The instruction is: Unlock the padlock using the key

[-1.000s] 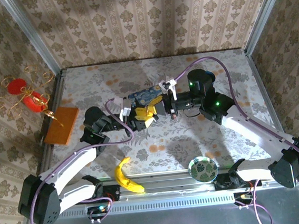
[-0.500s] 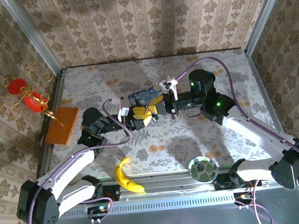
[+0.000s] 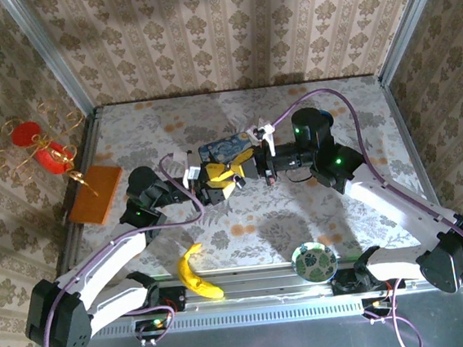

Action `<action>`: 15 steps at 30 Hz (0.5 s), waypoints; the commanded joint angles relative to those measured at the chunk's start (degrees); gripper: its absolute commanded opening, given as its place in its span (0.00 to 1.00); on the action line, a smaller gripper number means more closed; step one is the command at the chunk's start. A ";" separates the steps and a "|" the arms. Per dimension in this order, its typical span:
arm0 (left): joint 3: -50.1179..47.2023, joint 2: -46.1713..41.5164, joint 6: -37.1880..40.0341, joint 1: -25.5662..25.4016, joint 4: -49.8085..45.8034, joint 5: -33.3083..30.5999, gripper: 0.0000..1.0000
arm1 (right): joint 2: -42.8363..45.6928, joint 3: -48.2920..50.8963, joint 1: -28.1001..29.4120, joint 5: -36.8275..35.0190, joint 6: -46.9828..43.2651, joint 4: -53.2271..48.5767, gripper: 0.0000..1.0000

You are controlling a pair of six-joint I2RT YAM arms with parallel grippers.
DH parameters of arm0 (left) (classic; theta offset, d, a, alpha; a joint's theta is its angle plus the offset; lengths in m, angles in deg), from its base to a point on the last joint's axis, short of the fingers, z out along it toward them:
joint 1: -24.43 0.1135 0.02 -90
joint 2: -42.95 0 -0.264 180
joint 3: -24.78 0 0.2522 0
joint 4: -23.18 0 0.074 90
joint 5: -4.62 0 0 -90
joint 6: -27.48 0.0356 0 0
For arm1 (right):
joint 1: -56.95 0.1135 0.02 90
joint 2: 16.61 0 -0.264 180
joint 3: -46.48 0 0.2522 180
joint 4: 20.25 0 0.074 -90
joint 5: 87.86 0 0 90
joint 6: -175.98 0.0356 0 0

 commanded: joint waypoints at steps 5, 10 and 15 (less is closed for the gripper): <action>0.02 -0.58 0.74 0.69 0.09 -0.94 0.26 | 1.50 -0.50 0.59 -1.83 -2.04 -2.23 0.00; 0.26 -0.75 1.36 0.78 -1.78 -1.65 0.16 | 2.01 -0.46 0.81 -1.90 -2.78 -3.20 0.01; 0.85 -1.09 3.12 0.78 -5.42 -2.67 0.05 | 2.80 -0.55 1.28 -2.45 -3.84 -4.27 0.03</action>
